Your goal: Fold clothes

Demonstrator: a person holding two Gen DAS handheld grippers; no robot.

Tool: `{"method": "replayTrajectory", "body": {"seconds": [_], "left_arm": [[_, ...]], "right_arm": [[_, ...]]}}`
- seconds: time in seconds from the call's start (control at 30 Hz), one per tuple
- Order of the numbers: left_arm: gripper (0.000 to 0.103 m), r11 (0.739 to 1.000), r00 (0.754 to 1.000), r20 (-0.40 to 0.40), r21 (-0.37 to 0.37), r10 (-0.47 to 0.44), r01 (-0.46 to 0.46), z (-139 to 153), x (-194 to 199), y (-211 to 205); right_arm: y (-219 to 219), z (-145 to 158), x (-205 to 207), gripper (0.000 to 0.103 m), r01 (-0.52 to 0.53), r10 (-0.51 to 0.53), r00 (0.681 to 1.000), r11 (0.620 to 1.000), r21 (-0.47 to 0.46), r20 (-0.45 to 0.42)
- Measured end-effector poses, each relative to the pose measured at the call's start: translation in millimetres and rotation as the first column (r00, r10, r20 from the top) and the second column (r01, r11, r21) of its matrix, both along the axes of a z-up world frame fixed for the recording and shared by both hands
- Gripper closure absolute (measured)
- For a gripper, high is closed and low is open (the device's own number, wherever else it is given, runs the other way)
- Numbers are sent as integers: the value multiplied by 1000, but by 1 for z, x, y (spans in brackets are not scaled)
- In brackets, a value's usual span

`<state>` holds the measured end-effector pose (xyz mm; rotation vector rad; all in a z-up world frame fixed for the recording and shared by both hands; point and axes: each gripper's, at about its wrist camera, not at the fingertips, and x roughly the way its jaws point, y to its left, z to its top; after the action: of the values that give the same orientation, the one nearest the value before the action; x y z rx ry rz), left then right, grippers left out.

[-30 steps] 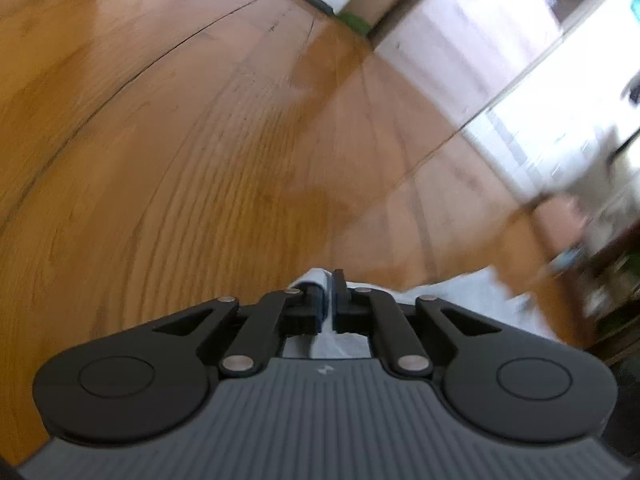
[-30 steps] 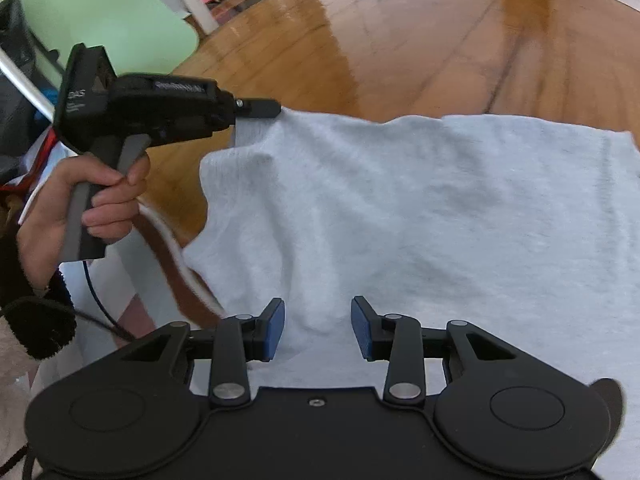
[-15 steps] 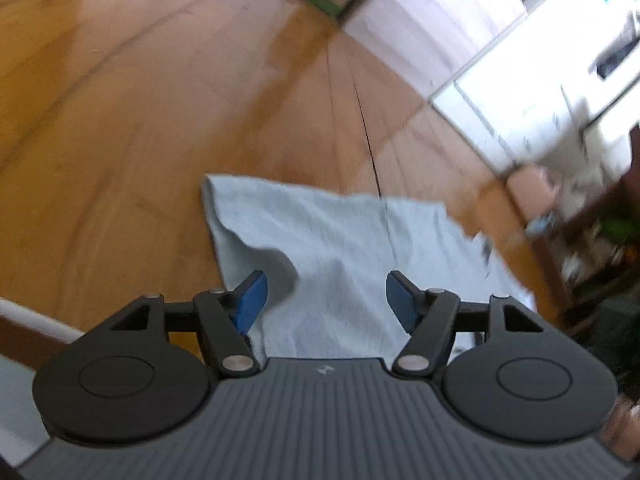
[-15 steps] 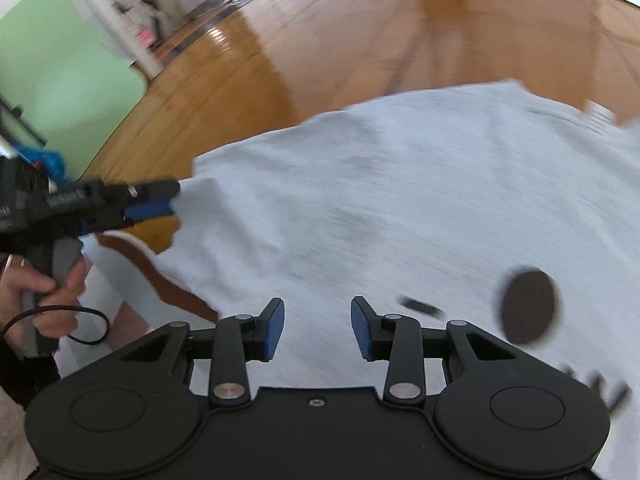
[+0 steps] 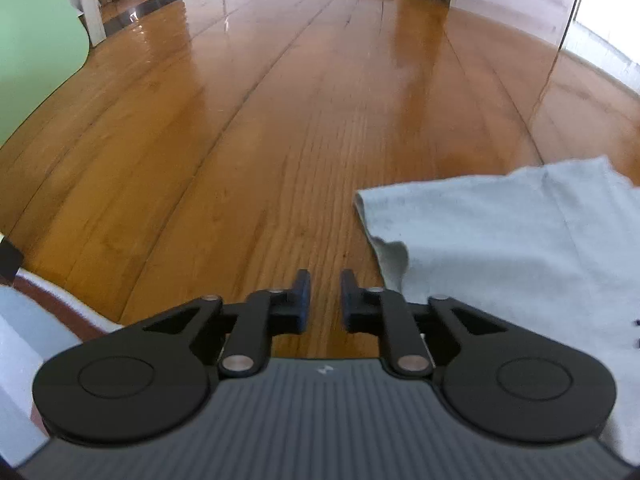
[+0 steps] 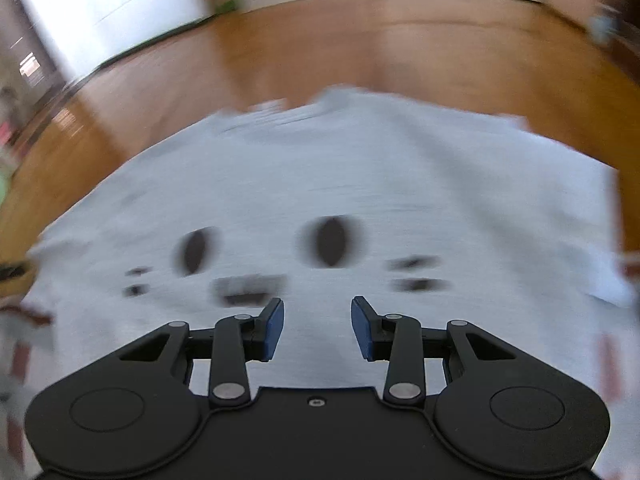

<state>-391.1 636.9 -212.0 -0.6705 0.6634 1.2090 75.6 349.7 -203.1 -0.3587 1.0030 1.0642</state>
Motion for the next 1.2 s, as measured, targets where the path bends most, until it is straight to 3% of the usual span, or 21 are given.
{"method": "replayTrajectory", "body": {"seconds": [0.07,0.17,0.3,0.43,0.57,0.63,0.73,0.77,0.83,0.87,0.93,1.0,1.07,1.1,1.2], "left_arm": [[67,998,997,46,21,-58,58,18,8,-13],[62,980,979,64,56,-193,189,41,42,-37],[56,924,913,147,37,-381,380,50,111,-74],[55,871,857,209,-43,-472,490,36,170,-102],[55,850,850,179,-99,-496,517,14,213,-114],[55,855,856,183,-113,-483,507,3,223,-111],[55,860,863,194,-133,-466,494,-4,232,-112],[55,861,865,193,-136,-463,491,-6,233,-112],[55,861,867,186,-141,-462,489,-8,231,-110],[55,861,867,184,-142,-462,489,-9,231,-108],[55,862,870,179,-146,-460,486,-12,228,-105],[55,864,873,167,-148,-458,481,-15,226,-104],[55,868,878,152,-146,-453,474,-17,221,-101],[55,870,879,150,-145,-453,472,-18,219,-99],[54,870,878,165,-139,-450,472,-20,213,-97]], "right_arm": [[-25,3,26,59,112,-112,994,994,6,12],[-55,6,58,49,234,-234,972,972,24,3],[-93,9,100,42,388,-387,922,921,45,-26],[-94,-7,124,37,516,-496,845,855,61,-202],[-84,-33,133,35,603,-567,765,798,30,-306],[-77,-42,137,35,648,-605,731,760,43,-316],[-67,-48,145,27,708,-660,688,702,80,-301],[-62,-47,148,26,714,-673,688,694,91,-271],[-48,-41,149,26,686,-673,727,719,111,-135],[-41,-38,149,44,671,-668,741,732,120,-66],[-27,-31,150,95,639,-650,756,758,132,72],[-13,-25,151,95,605,-620,756,784,138,210],[2,-16,147,96,545,-538,739,831,110,405],[7,-15,146,96,531,-508,731,843,87,455],[21,-23,149,96,479,-407,749,878,-3,522]]}}
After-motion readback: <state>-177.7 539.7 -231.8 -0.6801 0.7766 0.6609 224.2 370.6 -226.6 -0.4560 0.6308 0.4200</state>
